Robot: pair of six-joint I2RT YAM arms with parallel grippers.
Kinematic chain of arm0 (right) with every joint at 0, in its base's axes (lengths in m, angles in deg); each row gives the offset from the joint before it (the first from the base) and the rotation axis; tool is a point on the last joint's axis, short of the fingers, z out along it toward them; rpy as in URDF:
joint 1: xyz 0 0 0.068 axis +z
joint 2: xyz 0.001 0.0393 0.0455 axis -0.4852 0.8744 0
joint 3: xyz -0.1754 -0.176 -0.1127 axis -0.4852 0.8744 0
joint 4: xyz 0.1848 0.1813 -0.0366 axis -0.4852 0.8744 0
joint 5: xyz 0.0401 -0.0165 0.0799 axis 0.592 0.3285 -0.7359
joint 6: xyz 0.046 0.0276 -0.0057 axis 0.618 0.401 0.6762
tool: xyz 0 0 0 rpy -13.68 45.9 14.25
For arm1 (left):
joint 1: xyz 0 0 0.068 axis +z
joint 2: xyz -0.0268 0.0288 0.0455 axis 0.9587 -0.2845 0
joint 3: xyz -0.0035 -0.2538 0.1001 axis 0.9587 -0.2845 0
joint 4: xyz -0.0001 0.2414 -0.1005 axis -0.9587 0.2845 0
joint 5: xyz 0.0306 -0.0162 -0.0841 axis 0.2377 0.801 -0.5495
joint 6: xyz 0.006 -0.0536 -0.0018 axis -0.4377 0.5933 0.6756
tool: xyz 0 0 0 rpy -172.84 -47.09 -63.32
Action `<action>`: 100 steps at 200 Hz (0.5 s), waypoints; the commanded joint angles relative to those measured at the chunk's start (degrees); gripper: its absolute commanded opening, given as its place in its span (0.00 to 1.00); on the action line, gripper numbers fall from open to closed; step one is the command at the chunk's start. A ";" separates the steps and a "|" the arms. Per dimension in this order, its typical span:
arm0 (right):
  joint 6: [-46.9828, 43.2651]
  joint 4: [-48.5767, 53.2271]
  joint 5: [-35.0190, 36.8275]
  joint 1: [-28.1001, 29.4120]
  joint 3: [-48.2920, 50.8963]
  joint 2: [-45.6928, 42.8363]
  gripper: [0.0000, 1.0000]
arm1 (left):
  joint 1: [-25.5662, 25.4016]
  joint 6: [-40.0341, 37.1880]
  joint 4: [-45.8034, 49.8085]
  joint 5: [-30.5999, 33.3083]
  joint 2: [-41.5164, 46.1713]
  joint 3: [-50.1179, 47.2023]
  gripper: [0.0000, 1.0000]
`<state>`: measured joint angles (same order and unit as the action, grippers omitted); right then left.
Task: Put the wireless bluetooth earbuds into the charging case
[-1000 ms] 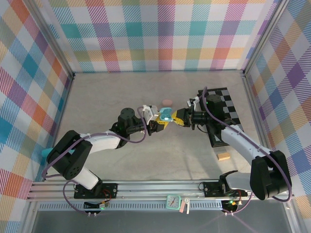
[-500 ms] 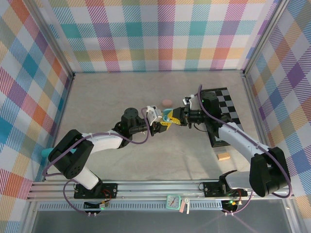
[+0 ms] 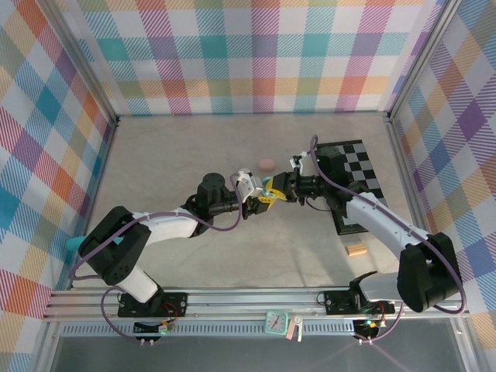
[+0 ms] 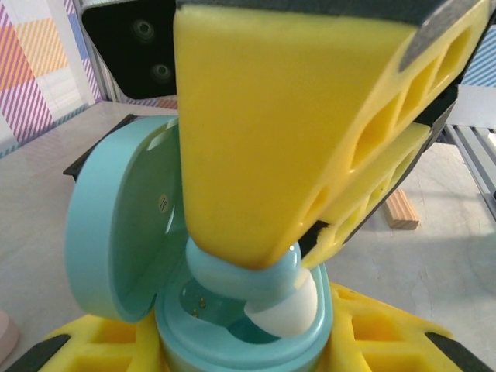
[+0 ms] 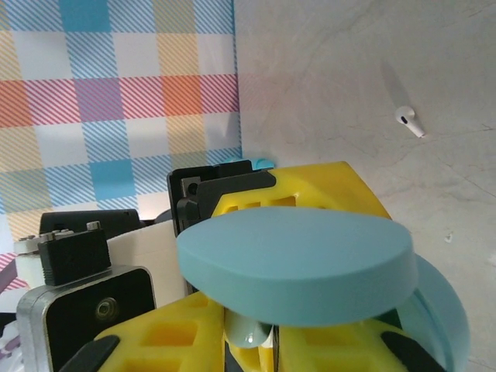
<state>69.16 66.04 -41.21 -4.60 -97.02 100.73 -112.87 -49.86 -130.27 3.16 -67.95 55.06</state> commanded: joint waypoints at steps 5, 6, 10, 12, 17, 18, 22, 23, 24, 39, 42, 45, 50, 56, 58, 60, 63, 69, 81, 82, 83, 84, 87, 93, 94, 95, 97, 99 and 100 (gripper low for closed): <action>-2.84 3.75 2.27 0.45 -1.40 -0.16 0.26 | -0.82 -1.01 -1.94 -0.42 0.26 2.52 0.27; -2.89 3.80 2.28 0.45 -1.41 -0.15 0.26 | -0.84 -1.00 -1.95 -0.42 0.29 2.52 0.27; -2.97 3.97 2.41 0.45 -1.42 -0.12 0.27 | -0.86 -1.07 -1.90 -0.43 0.31 2.57 0.27; -3.01 4.04 2.45 0.45 -1.39 -0.13 0.27 | -0.81 -1.03 -1.90 -0.43 0.32 2.56 0.27; -3.09 4.29 2.61 0.52 -1.42 -0.20 0.27 | -0.86 -1.03 -1.90 -0.51 0.30 2.56 0.27; -3.10 4.34 2.62 0.53 -1.42 -0.21 0.27 | -0.86 -1.01 -1.89 -0.47 0.31 2.63 0.27; -3.27 4.45 2.75 0.54 -1.42 -0.27 0.28 | -0.86 -1.03 -1.89 -0.47 0.28 2.63 0.27; -3.32 4.51 2.78 0.49 -1.42 -0.29 0.28 | -0.86 -1.06 -1.93 -0.45 0.30 2.62 0.27; -3.34 4.54 2.84 0.52 -1.42 -0.30 0.28 | -0.86 -1.02 -1.94 -0.48 0.31 2.67 0.27; -3.96 5.56 3.48 0.54 -1.68 -0.54 0.28 | -0.81 -1.02 -1.71 -0.51 0.48 2.70 0.27; -4.05 5.81 3.65 0.54 -1.76 -0.64 0.28 | -0.85 -0.99 -1.74 -0.51 0.50 2.69 0.27; -4.20 5.94 3.79 0.54 -1.77 -0.78 0.28 | -0.85 -1.06 -1.69 -0.47 0.54 2.62 0.27; -4.48 6.27 4.11 0.55 -1.78 -0.95 0.28 | -0.85 -1.05 -1.54 -0.51 0.54 2.54 0.27; -4.68 6.67 4.39 0.54 -1.86 -1.14 0.28 | -0.86 -1.05 -1.46 -0.48 0.68 2.57 0.27; -4.75 6.85 4.46 0.54 -1.92 -1.18 0.28 | -0.86 -1.05 -1.44 -0.44 0.68 2.54 0.27; -4.86 7.07 4.54 0.54 -1.94 -1.23 0.28 | -0.86 -1.00 -1.46 -0.43 0.74 2.53 0.27; -5.07 7.35 4.78 0.54 -2.02 -1.28 0.28 | -0.86 -1.05 -1.43 -0.38 0.76 2.49 0.27; -5.28 7.75 4.98 0.56 -2.03 -1.41 0.28 | -0.86 -1.02 -1.34 -0.34 0.82 2.53 0.27; -5.72 8.33 5.39 0.55 -2.12 -1.62 0.28 | -0.86 -1.07 -1.28 -0.25 0.92 2.52 0.27; -5.73 8.38 5.42 0.54 -2.12 -1.63 0.28 | -0.86 -1.03 -1.27 -0.25 0.88 2.52 0.27; -5.74 8.36 5.43 0.54 -2.12 -1.67 0.28 | -0.86 -1.05 -1.26 -0.29 0.91 2.44 0.27; -5.74 8.35 5.44 0.54 -2.12 -1.70 0.28 | -0.86 -1.02 -1.30 -0.32 0.93 2.44 0.27; -5.79 8.46 5.52 0.58 -2.12 -1.72 0.28 | -0.86 -1.03 -1.26 -0.26 0.94 2.44 0.27; -5.73 8.45 5.53 0.58 -2.05 -1.85 0.28 | -0.86 -1.04 -1.26 -0.19 0.89 2.43 0.27; -5.78 8.44 5.53 0.56 -2.04 -1.87 0.28 | -0.86 -1.06 -1.26 -0.18 0.87 2.44 0.27; -5.80 8.44 5.53 0.55 -2.04 -1.84 0.28 | -0.86 -1.07 -1.26 -0.17 0.86 2.44 0.27; -5.78 8.50 5.53 0.54 -2.03 -1.86 0.28 | -0.86 -1.01 -1.21 -0.10 0.85 2.38 0.27; -5.77 8.47 5.53 0.58 -2.03 -1.95 0.28 | -0.86 -1.04 -1.20 -0.13 0.85 2.43 0.27; -5.76 8.50 5.53 0.56 -2.03 -1.97 0.28 | -0.86 -1.06 -1.18 -0.10 0.85 2.43 0.27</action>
<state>65.44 71.13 -37.56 -4.19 -97.85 99.99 -113.15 -49.91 -128.43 3.64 -68.09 55.30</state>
